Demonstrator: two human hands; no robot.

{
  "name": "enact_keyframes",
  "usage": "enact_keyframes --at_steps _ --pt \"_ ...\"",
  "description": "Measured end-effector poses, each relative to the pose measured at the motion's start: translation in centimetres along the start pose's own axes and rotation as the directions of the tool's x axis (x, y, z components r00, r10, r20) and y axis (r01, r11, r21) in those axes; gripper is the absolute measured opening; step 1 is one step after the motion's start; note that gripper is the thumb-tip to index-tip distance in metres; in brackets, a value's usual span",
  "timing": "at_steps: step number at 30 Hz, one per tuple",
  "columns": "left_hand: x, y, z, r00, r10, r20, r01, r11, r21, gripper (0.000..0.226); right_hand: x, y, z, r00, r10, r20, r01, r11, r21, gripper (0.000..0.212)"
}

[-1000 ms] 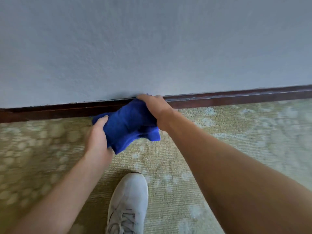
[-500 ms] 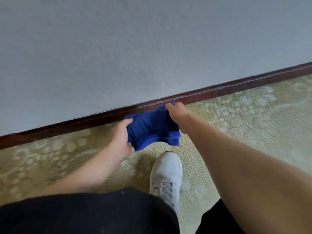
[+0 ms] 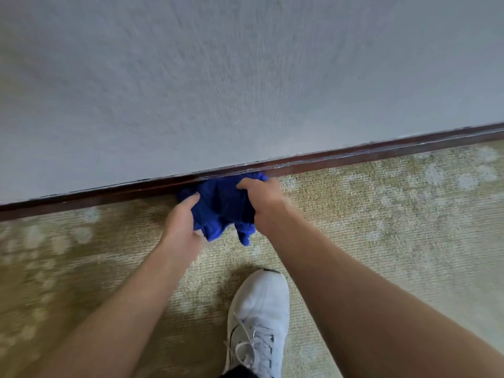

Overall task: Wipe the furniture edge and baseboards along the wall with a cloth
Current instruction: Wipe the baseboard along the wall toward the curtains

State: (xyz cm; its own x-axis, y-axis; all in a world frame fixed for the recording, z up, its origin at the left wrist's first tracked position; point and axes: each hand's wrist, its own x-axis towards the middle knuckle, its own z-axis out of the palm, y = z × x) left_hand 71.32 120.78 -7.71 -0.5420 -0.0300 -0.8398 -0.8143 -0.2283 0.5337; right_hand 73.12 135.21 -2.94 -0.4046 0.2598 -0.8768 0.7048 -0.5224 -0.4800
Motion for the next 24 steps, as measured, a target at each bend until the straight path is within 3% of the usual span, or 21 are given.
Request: enact_keyframes --at_steps 2,4,7,9,11,13,15,17,20,22,24 --pt "-0.3 -0.9 1.3 1.0 -0.008 0.004 0.008 1.0 -0.009 0.045 -0.2 -0.3 -0.9 0.997 0.035 -0.069 -0.027 0.994 0.109 0.015" --pt "-0.6 -1.4 3.8 0.998 0.07 -0.008 -0.069 0.996 0.064 0.032 0.1 -1.0 -2.6 0.981 0.065 -0.18 -0.016 0.965 0.262 0.008" --pt "-0.4 -2.9 7.5 0.997 0.064 -0.042 -0.059 0.992 0.112 0.02 1.9 -1.1 -5.2 0.948 0.04 -0.315 0.086 0.922 0.376 0.006" --pt "-0.8 -3.1 8.1 0.994 0.053 -0.097 -0.048 0.998 0.049 0.013 3.1 -0.2 -4.4 0.937 -0.046 -0.346 0.173 0.922 0.347 0.001" --pt "-0.7 -2.5 6.6 0.973 0.104 -0.205 -0.111 0.993 -0.025 0.011 3.8 1.0 -1.7 0.939 -0.108 -0.327 0.18 0.964 0.197 0.012" --pt "-0.8 -1.5 4.7 0.941 0.152 -0.303 -0.188 0.978 -0.093 0.012 3.4 1.8 1.0 0.97 -0.13 -0.205 0.154 0.983 0.101 0.022" --pt "-0.9 -1.0 4.0 0.916 0.189 -0.354 -0.238 0.966 -0.102 0.013 2.8 1.8 1.4 0.989 -0.124 -0.079 0.13 0.988 0.079 0.012" --pt "-1.7 -1.1 4.8 0.917 0.217 -0.336 -0.252 0.966 -0.064 0.007 2.6 1.2 -0.7 0.987 -0.128 -0.092 0.135 0.988 0.08 0.016" --pt "-2.6 -1.7 6.9 0.967 0.19 -0.172 -0.179 0.981 0.08 0.005 3.0 0.2 -4.5 0.948 -0.159 -0.275 0.202 0.97 0.133 0.008" --pt "-2.1 -2.6 8.2 0.984 0.152 -0.092 -0.146 0.987 0.072 0.005 3.5 -0.2 -5.4 0.916 -0.186 -0.355 0.246 0.961 0.131 0.011" --pt "-2.0 -3.2 8.1 0.967 0.201 -0.159 -0.205 0.979 -0.006 0.007 3.9 0.4 -4.9 0.914 -0.212 -0.347 0.254 0.964 0.079 0.014"
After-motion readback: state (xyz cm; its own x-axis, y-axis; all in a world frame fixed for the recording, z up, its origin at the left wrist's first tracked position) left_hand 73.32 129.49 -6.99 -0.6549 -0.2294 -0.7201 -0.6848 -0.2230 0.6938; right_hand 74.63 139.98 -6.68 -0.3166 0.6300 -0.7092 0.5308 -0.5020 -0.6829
